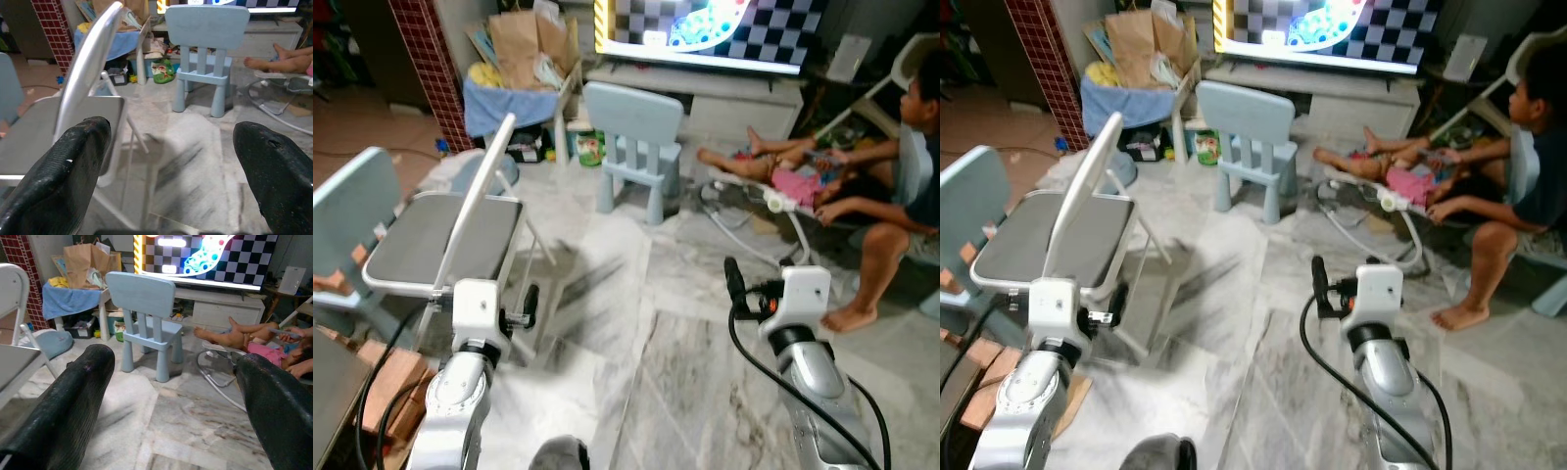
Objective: Restocking fridge
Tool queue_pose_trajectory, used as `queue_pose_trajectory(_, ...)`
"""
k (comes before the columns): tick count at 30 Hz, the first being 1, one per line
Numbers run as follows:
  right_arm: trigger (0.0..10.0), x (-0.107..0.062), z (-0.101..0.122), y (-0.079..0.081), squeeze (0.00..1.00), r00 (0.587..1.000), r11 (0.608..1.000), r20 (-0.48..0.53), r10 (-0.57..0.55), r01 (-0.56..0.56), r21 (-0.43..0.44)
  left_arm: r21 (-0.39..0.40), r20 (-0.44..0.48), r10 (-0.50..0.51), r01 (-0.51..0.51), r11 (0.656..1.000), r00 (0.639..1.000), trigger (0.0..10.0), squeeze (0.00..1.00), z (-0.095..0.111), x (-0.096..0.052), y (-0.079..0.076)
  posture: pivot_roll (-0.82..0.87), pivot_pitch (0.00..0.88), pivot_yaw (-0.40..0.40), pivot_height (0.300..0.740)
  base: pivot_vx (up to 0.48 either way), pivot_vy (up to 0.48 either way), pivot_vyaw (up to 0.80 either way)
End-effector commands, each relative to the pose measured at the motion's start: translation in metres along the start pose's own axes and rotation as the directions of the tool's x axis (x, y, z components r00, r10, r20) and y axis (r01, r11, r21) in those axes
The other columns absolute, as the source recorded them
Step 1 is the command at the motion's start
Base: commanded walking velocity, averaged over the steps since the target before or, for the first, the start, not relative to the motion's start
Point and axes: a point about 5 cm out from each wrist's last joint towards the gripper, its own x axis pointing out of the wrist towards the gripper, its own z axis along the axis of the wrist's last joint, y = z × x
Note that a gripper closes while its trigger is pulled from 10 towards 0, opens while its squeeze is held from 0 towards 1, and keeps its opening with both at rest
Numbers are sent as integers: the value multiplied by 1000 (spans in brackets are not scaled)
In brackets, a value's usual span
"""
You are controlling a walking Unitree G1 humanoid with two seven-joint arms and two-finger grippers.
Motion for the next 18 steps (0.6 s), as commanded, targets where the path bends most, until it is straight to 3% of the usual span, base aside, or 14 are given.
queue_pose_trajectory(1, 10000, 2, -2, 0, 0, 1000, 1000, -7, -12, 12, 7, 13, -23, 6, -6, 1000, 1000, 10000, 0, -3, 1, 5, 68, 0, 21, 740, -315, 368, 0)
queue_pose_trajectory(9, 10000, -1, -5, -1, 0, 999, 999, -17, -37, 37, 13, 40, -10, -43, 44, 998, 999, 10000, 0, -3, 2, -7, 67, 0, 31, 740, -329, 351, 0)
queue_pose_trajectory(18, 10000, 4, -2, -1, 0, 999, 999, -11, -49, 49, 21, 68, 20, -52, 51, 996, 998, 10000, 0, 2, 6, -7, 71, 0, 30, 740, -337, 346, 0)
